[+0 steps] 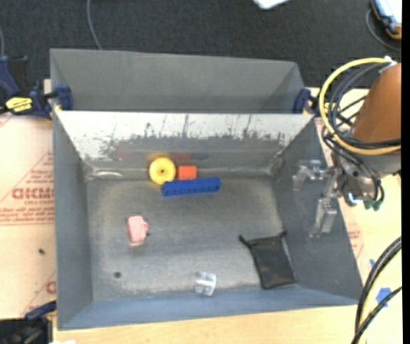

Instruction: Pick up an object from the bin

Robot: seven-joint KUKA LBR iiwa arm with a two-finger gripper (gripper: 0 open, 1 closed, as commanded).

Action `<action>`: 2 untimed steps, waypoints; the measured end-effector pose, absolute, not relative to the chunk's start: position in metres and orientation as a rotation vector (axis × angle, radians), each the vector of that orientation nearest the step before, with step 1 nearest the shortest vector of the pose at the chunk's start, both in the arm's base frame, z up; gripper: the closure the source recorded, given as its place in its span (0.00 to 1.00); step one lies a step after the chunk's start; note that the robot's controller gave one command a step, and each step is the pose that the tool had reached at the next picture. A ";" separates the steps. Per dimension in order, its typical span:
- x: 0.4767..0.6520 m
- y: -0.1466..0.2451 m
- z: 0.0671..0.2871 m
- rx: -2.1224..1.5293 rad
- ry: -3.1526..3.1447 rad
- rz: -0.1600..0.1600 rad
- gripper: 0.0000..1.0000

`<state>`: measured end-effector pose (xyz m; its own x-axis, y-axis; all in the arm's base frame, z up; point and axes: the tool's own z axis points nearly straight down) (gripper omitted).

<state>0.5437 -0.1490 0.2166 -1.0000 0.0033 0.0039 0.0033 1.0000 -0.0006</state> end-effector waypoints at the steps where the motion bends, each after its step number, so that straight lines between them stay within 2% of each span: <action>1: 0.545 -0.148 0.222 0.001 -3.146 0.003 0.00; 2: 0.522 -0.101 0.144 0.137 -3.142 0.004 0.00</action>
Offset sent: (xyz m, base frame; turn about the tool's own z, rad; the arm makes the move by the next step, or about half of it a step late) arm -0.0289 0.0609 -0.0931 -0.1118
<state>0.5218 -0.1015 0.1441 -0.9962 -0.0871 -0.0036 -0.0871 0.9962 -0.0028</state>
